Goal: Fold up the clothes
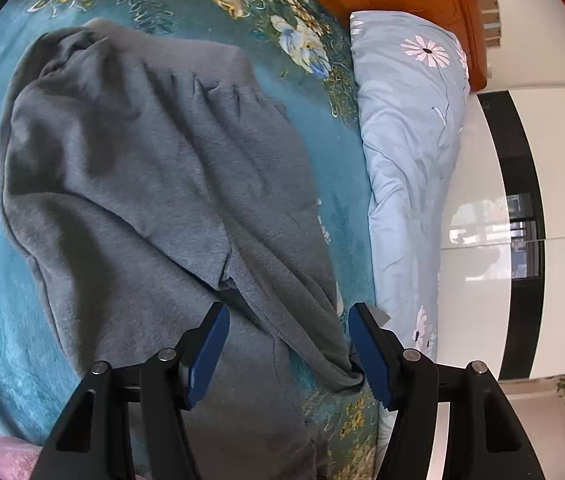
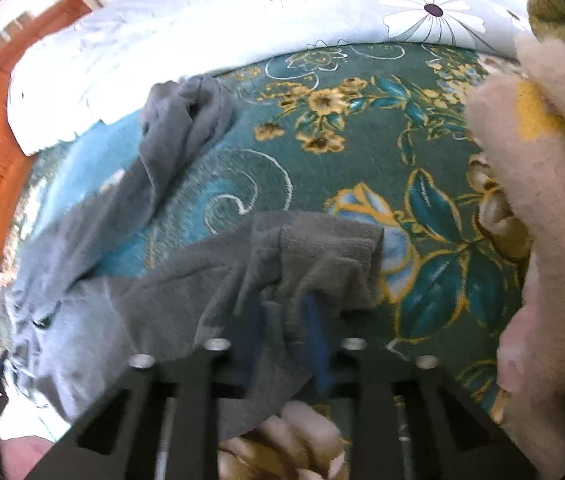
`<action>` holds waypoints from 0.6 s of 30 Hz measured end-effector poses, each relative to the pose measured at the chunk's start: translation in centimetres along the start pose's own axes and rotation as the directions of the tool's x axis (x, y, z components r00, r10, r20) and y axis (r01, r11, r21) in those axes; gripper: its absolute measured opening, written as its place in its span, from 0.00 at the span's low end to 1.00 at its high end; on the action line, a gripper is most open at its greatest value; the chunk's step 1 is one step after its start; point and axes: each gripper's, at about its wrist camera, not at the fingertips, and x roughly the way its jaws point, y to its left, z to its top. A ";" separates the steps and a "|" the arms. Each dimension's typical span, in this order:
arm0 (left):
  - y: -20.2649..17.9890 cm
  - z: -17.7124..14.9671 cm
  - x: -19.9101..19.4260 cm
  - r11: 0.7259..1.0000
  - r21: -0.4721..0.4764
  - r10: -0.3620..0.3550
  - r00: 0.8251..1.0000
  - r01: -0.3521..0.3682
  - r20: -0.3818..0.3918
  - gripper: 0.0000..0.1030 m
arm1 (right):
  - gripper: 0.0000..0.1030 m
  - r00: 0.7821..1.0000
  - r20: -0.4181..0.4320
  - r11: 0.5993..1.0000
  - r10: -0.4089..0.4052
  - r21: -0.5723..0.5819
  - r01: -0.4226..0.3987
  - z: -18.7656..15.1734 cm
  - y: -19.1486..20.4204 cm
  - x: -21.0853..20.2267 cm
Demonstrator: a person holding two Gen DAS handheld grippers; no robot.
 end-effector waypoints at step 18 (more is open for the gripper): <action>0.9 1.1 1.7 0.994 -0.033 0.102 0.995 -0.102 -0.014 0.65 | 0.16 0.962 0.137 0.933 -0.238 -0.245 0.265 2.9 2.2 -4.5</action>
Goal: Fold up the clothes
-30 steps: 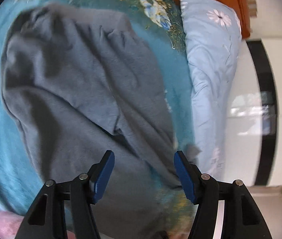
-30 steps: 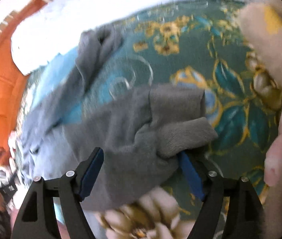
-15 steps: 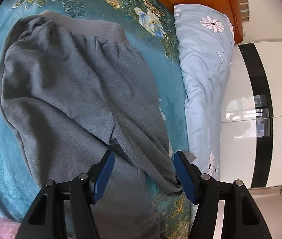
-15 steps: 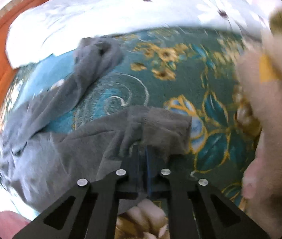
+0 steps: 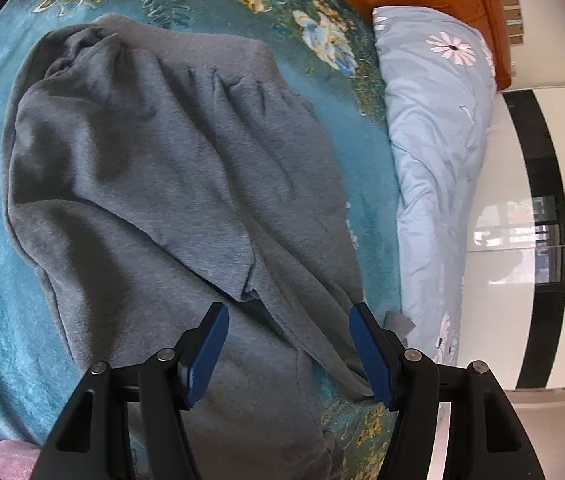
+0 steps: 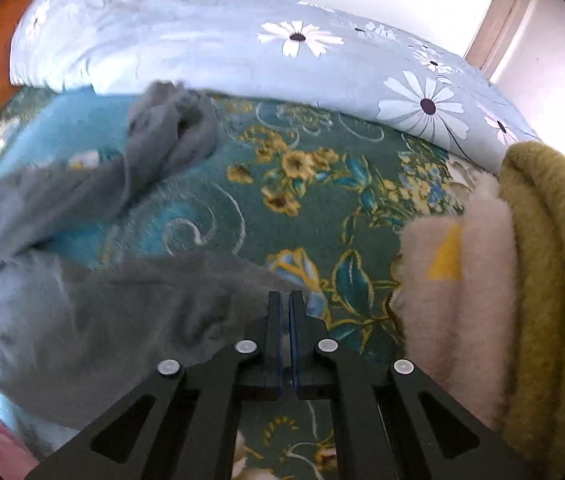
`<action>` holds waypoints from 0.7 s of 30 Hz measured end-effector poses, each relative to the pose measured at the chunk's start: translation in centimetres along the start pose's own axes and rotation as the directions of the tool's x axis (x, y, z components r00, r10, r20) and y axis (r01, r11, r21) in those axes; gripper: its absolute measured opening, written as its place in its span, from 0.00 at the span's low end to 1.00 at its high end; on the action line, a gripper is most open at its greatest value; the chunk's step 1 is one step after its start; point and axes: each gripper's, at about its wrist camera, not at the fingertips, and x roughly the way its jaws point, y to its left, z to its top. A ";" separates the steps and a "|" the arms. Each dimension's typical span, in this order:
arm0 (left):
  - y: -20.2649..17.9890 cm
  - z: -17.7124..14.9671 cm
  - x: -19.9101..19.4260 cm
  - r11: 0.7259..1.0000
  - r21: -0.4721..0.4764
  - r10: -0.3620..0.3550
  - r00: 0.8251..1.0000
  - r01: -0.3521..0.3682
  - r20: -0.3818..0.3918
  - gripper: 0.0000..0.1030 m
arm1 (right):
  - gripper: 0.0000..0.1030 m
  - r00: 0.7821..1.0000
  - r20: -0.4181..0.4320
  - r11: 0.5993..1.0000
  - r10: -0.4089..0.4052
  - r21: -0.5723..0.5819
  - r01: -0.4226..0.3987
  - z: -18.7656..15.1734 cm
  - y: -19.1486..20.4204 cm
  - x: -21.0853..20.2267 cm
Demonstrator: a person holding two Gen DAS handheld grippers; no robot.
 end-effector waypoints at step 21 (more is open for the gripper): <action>-2.3 1.0 4.3 0.982 0.137 0.118 0.989 -0.129 0.086 0.66 | 0.53 0.977 -0.080 0.899 0.196 -0.384 -0.211 18.3 18.9 9.7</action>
